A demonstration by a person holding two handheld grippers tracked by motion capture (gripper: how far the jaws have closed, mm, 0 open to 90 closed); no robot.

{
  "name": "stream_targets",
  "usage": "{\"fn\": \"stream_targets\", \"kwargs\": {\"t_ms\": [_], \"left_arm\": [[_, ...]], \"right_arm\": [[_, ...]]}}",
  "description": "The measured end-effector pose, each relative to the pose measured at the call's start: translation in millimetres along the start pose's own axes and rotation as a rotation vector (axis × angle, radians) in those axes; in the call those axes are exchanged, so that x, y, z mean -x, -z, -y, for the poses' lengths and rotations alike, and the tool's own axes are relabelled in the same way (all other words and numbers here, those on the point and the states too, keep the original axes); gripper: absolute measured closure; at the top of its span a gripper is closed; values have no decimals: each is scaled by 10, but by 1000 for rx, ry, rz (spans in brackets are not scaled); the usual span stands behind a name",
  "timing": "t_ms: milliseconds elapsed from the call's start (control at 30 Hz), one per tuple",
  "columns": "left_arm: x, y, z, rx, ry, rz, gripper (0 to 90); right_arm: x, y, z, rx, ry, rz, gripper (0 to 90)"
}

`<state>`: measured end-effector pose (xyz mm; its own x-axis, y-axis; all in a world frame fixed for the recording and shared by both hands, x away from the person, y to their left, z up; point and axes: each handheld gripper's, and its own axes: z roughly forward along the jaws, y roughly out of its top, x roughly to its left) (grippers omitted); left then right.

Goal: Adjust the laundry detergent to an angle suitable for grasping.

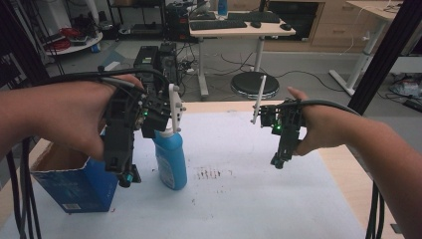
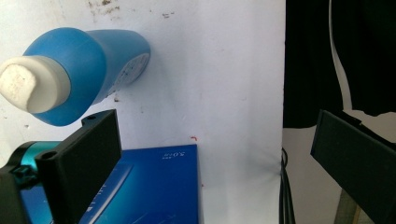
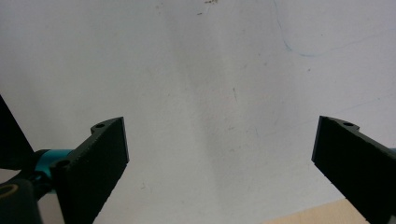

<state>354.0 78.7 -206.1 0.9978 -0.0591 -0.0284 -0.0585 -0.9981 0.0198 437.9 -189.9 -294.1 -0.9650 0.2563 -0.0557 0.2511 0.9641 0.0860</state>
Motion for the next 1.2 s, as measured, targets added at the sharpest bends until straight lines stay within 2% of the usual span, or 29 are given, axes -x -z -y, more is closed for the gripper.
{"fn": "stream_targets", "kwargs": {"t_ms": [333, 667, 967, 1200], "left_arm": [[17, -2, -18, -4, -11, 3, 17], [32, 3, -6, -12, -9, -1, 17], [119, 29, 29, -15, 2, -10, 17], [253, 41, 107, -9, 2, -17, 17]], "right_arm": [[-37, 51, 44, 12, -5, 19, 28], [-45, 55, 39, 14, -14, 14, 27], [-101, 68, 29, 20, 1, 13, 28], [-198, 98, 35, 61, -8, 6, 27]]}}
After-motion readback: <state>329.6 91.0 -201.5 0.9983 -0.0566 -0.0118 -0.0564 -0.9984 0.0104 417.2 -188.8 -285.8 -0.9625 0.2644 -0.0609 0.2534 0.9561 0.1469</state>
